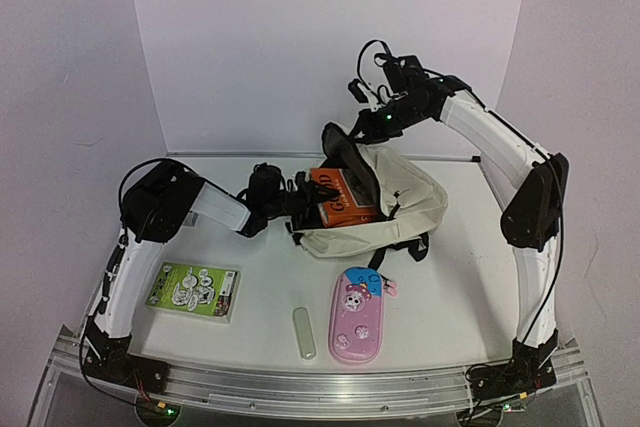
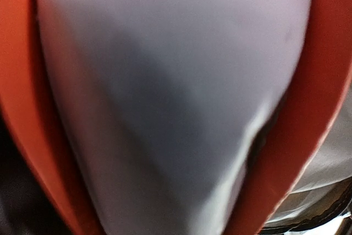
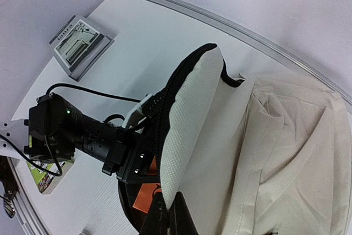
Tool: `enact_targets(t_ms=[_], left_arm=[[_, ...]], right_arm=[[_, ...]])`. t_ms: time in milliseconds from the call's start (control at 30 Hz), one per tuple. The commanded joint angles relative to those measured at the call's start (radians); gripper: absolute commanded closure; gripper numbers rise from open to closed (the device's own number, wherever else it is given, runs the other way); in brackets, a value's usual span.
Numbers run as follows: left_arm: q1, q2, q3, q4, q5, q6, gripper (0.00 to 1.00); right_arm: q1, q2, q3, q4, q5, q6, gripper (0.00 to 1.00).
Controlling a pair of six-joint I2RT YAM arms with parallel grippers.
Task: Pack the student bag
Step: Place the book in the student bag.
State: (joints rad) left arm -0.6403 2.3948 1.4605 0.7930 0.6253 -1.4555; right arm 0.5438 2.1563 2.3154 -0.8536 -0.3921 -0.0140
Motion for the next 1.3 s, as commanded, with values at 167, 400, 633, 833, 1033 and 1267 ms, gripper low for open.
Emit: enact_targets(t_ms=[167, 400, 633, 833, 1033, 1267], left_arm=[[0.007, -0.125, -0.088, -0.081, -0.088, 0.099, 0.37], [0.005, -0.226, -0.064, -0.487, -0.219, 0.229, 0.28], [0.005, -0.203, -0.042, -0.481, -0.197, 0.244, 0.43], [-0.002, -0.086, 0.096, -0.442, -0.132, 0.24, 0.61], [-0.005, -0.001, 0.234, -0.483, -0.083, 0.266, 0.68], [-0.008, -0.144, 0.177, -0.687, -0.169, 0.447, 0.36]], right_arm=[[0.004, -0.025, 0.018, 0.065, -0.027, 0.006, 1.0], [0.004, -0.035, -0.004, 0.066, -0.022, 0.006, 1.0], [0.004, -0.035, -0.008, 0.067, -0.028, 0.006, 1.0], [0.004, -0.033, -0.014, 0.069, -0.046, 0.006, 1.0], [0.005, -0.025, -0.015, 0.071, -0.055, 0.006, 1.0], [-0.054, -0.019, -0.043, 0.078, -0.076, 0.07, 1.0]])
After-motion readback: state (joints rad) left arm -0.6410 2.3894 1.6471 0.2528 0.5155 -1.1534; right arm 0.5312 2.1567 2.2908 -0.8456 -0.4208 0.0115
